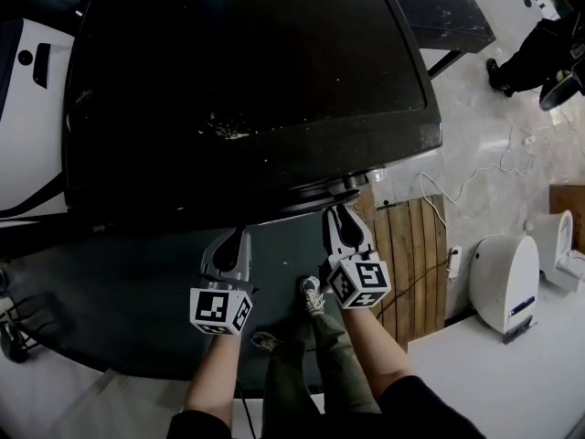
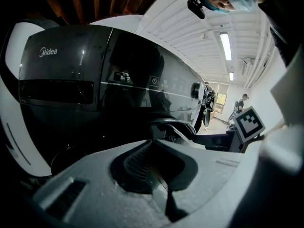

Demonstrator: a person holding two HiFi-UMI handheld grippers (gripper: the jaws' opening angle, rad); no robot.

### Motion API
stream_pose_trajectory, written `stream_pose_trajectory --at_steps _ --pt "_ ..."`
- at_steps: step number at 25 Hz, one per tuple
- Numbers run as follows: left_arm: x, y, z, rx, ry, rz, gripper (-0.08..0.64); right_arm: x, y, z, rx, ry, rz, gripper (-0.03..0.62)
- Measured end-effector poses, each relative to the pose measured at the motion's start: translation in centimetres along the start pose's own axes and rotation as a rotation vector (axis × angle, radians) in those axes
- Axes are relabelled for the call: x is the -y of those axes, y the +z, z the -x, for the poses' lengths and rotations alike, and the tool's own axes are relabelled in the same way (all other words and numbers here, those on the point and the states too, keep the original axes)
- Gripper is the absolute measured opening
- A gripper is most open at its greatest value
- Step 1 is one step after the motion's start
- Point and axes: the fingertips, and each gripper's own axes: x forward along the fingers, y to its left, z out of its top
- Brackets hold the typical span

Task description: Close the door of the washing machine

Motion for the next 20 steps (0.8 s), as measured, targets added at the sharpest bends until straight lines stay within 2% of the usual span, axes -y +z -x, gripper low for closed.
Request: stream_pose_trajectory --at_steps 11,20 --pt "0.4 -0.8 -1.4 -0.033 -0.067 -0.009 0.011 0.0 0.2 -0.8 0.019 -0.020 0.016 0.066" --pt "0.3 -0.8 -1.4 -0.016 -0.048 0.012 0.011 0.1 0.1 -0.9 0.014 0.005 0.028 0.067"
